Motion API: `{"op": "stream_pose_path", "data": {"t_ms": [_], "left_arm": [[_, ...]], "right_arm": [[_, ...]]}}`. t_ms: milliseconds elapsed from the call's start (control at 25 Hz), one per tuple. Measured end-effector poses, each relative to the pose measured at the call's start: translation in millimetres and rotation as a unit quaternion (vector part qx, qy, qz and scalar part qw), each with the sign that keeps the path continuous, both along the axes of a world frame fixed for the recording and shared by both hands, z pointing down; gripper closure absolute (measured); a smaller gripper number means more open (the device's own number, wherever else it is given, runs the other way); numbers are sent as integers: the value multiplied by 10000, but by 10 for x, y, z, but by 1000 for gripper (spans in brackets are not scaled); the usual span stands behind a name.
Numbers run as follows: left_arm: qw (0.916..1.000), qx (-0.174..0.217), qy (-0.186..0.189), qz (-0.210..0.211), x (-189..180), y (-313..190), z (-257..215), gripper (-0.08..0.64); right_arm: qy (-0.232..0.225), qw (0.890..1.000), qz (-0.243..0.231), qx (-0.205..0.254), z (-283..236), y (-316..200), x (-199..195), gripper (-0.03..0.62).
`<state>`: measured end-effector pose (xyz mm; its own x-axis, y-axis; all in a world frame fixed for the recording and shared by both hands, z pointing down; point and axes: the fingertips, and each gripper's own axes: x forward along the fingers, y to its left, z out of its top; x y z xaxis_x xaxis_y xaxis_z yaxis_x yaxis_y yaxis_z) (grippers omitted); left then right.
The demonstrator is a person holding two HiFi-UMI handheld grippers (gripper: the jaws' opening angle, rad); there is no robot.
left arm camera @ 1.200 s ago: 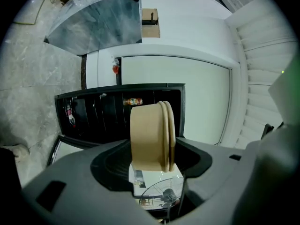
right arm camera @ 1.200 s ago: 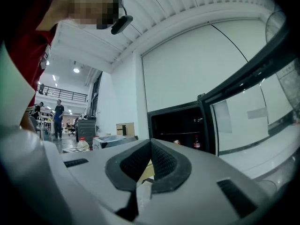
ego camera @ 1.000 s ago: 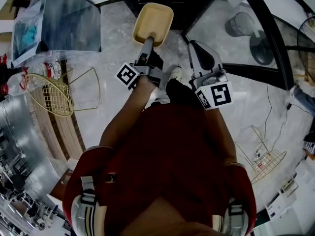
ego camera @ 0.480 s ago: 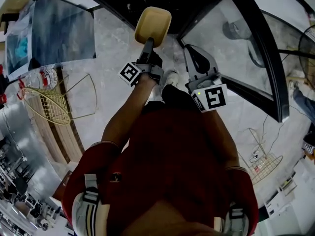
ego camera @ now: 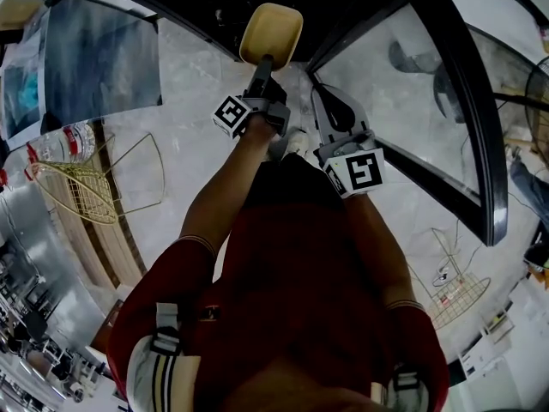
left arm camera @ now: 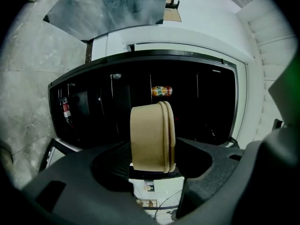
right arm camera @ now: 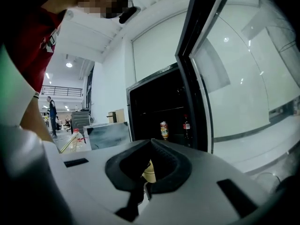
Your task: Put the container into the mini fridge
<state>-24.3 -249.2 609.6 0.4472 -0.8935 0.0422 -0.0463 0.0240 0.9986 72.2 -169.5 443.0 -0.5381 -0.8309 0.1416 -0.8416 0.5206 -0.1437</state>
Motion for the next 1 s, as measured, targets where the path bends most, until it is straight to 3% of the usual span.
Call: {"op": "stream_pose_path", "data": {"t_ms": [1000], "left_arm": [[9992,-369,-150,-56,378,-907,850,290]], "right_arm": [[30,9976,578,-388,522,-153,455,595]]}}
